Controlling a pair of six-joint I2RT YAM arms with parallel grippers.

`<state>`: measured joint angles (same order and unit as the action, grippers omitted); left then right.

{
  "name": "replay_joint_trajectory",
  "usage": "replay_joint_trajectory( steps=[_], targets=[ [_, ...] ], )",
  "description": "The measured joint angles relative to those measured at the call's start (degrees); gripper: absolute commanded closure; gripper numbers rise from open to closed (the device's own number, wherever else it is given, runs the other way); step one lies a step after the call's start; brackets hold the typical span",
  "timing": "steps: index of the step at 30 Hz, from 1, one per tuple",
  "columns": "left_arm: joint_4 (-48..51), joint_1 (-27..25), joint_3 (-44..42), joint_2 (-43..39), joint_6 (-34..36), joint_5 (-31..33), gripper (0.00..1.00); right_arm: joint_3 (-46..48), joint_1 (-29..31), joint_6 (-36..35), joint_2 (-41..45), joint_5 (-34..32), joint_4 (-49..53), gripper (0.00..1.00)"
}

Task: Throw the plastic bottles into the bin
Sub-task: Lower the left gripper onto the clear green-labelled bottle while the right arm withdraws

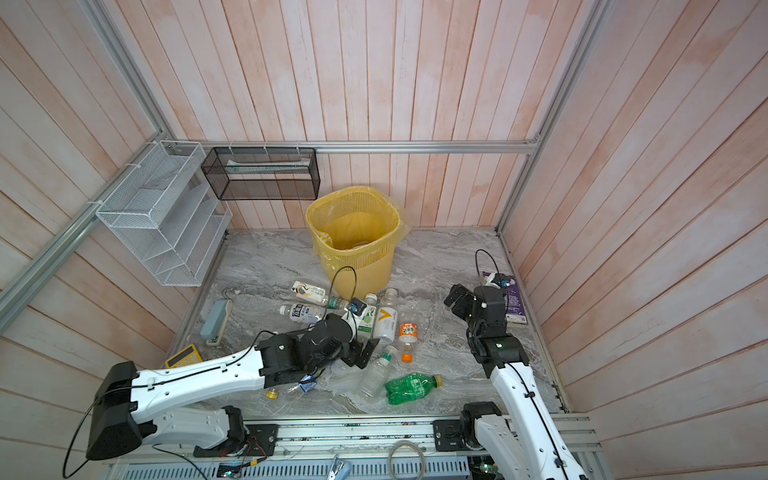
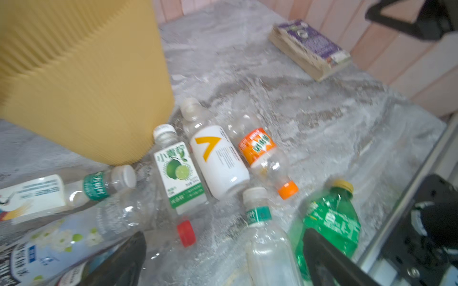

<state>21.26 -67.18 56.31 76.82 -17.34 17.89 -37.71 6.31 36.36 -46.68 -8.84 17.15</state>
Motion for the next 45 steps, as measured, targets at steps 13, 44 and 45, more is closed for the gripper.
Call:
replay_joint_trajectory(
  steps=[13,44,45],
  targets=[
    [10.27,-1.16,3.50,10.43,-1.11,-13.16,0.08,1.86,-0.13,2.27,-3.37,2.56,-1.77,0.01],
    [13.22,-2.16,8.09,23.28,-2.62,-15.91,0.19,3.54,-0.15,2.69,-4.04,3.23,-3.48,0.01],
    [13.11,-2.16,8.09,23.28,-2.54,-15.93,0.21,3.69,-0.15,2.69,-4.04,3.26,-3.63,0.01]
  ],
)
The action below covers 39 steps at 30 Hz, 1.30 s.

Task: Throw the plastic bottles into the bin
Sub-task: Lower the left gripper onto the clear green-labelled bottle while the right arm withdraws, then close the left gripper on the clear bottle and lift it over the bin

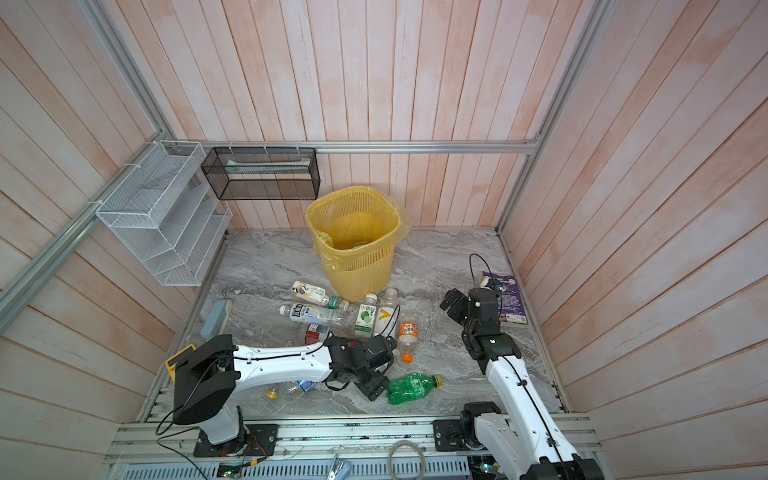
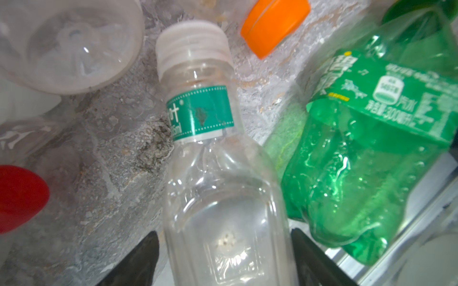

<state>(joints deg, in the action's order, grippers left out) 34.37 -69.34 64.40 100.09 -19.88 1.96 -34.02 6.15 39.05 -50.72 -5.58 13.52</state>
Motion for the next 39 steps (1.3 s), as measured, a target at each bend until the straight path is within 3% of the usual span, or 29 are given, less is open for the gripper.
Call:
replay_joint_trajectory(
  steps=[9,19,26,33,39],
  targets=[
    [-2.12,0.00,-0.90,-0.52,0.31,0.02,0.46,0.55,-0.15,0.00,0.00,0.13,-0.09,0.01],
    [-2.23,0.00,-1.75,-11.17,-0.79,1.75,0.47,0.57,-0.31,-0.02,0.00,0.09,-0.11,0.01],
    [-2.25,0.00,-1.62,-22.97,-0.31,9.53,0.46,0.79,-0.37,-0.22,0.31,0.09,-0.83,0.01],
    [-11.06,2.99,0.59,-34.80,10.08,20.83,0.46,1.97,-0.48,-1.16,0.31,1.27,-2.56,0.01],
    [-34.18,6.73,1.25,-41.94,27.21,25.97,0.46,1.99,-0.48,-2.10,0.44,2.10,-3.67,0.01]
  ],
)
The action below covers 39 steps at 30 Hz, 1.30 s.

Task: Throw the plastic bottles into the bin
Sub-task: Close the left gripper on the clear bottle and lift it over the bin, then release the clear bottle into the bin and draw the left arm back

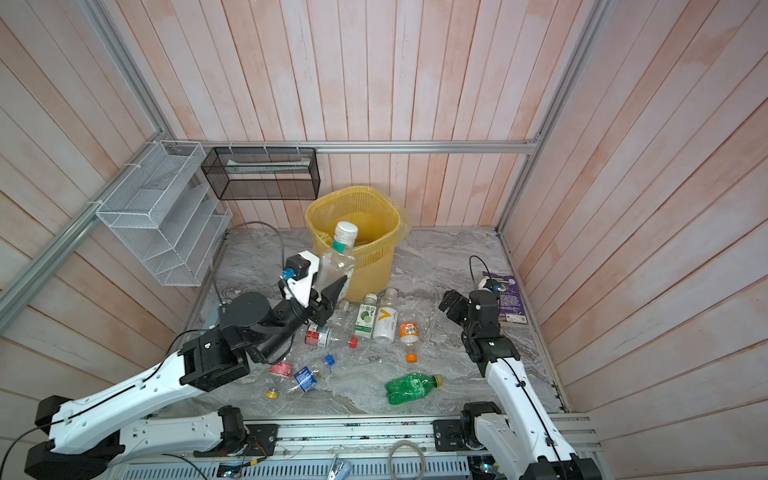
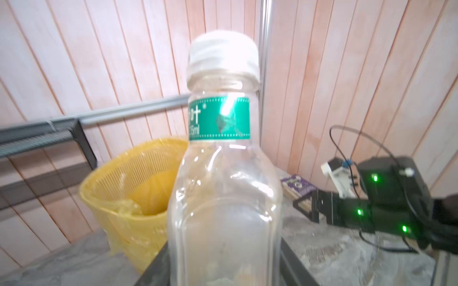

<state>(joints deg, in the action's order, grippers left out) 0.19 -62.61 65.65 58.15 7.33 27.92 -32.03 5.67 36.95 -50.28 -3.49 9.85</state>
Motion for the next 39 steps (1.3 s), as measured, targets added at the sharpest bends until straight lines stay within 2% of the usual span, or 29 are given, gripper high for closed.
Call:
replay_joint_trajectory(
  steps=[2,5,8,11,12,14,19,21,23,30,35,39],
  targets=[
    [-6.40,2.80,1.44,0.28,4.07,-1.18,0.45,0.00,-0.04,-0.15,0.22,0.11,-0.02,0.01],
    [-11.19,10.80,6.91,4.31,5.55,-5.38,0.45,0.00,-0.11,-0.50,0.70,0.39,-0.04,0.01],
    [-11.87,18.97,13.42,10.88,3.04,-11.13,0.43,-0.02,-0.11,-0.50,0.96,0.74,-0.20,0.02],
    [-9.66,24.50,19.87,19.45,-1.09,-16.63,0.35,-0.04,-0.11,-0.44,0.96,1.51,-0.50,0.04],
    [-8.48,25.55,21.40,22.14,-2.21,-17.86,0.31,-0.04,-0.11,-0.33,0.94,1.92,-0.57,0.04],
    [-5.27,26.93,23.80,27.67,-4.44,-20.02,0.15,-0.04,-0.11,-0.17,0.94,2.54,-0.66,0.05],
    [4.15,27.74,26.23,35.12,-7.17,-21.94,0.04,-0.11,-0.11,-0.04,0.92,3.58,-0.55,0.05],
    [5.31,27.74,25.90,34.80,-7.63,-21.92,0.00,-0.26,-0.11,-0.07,0.87,3.61,-0.37,0.05],
    [4.37,27.74,24.13,32.24,-8.26,-21.94,0.00,-0.44,-0.11,-0.07,0.81,3.63,-0.39,0.05],
    [-3.37,27.74,14.08,16.96,-10.19,-21.68,0.00,-0.94,-0.11,-0.04,-0.37,4.42,-0.44,0.06],
    [-9.81,27.74,1.57,8.24,-13.73,-19.58,0.00,-0.98,0.37,-0.04,-2.08,5.16,-0.46,0.08],
    [-10.01,27.74,-8.66,3.76,-17.66,-16.63,0.00,-0.98,2.84,0.15,-4.87,5.53,-0.87,0.11]
  ],
)
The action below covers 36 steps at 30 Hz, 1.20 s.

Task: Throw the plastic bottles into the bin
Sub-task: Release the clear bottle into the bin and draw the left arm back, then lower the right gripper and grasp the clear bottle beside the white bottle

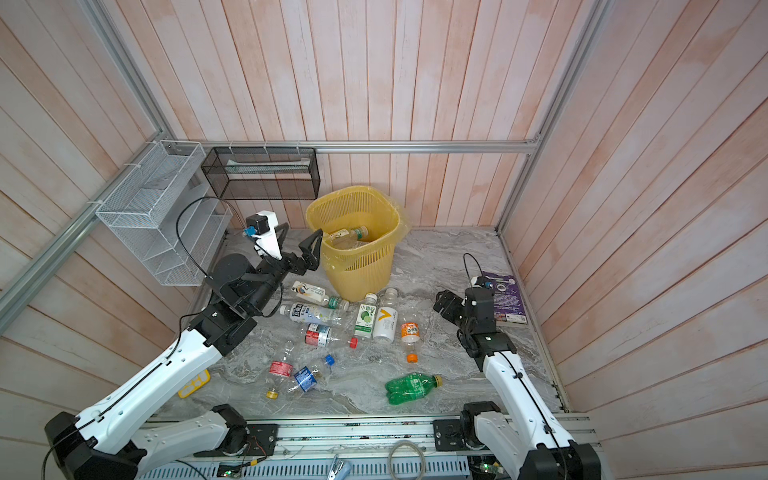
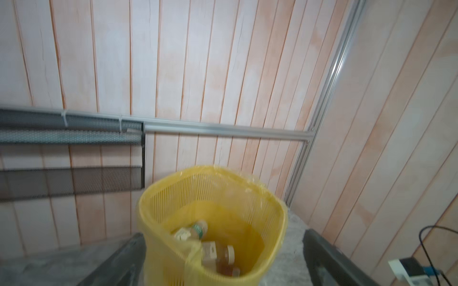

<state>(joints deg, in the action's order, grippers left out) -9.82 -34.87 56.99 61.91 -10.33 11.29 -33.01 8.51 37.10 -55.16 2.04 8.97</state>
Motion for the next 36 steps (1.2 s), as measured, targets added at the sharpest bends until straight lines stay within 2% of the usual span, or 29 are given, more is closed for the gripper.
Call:
replay_joint_trajectory(
  steps=[8,14,22,29,36],
  targets=[
    [6.05,0.52,-11.87,-9.86,-10.03,9.38,0.00,-5.29,12.87,-1.53,-13.07,-2.62,0.55,0.16],
    [10.25,3.63,-13.79,-14.40,-16.06,13.07,0.00,-8.68,19.12,-3.10,-19.69,-4.66,1.75,0.22],
    [13.53,5.11,-13.99,-14.95,-18.69,13.22,0.00,-8.44,20.68,-4.52,-21.11,-5.16,3.58,0.24],
    [13.79,5.20,-13.99,-13.79,-19.52,12.98,0.00,-8.39,21.79,-6.03,-25.75,-5.70,6.14,0.24],
    [14.08,5.20,-13.99,-13.77,-19.52,12.98,0.00,-8.39,21.84,-6.88,-28.52,-7.13,7.06,0.28]
  ],
)
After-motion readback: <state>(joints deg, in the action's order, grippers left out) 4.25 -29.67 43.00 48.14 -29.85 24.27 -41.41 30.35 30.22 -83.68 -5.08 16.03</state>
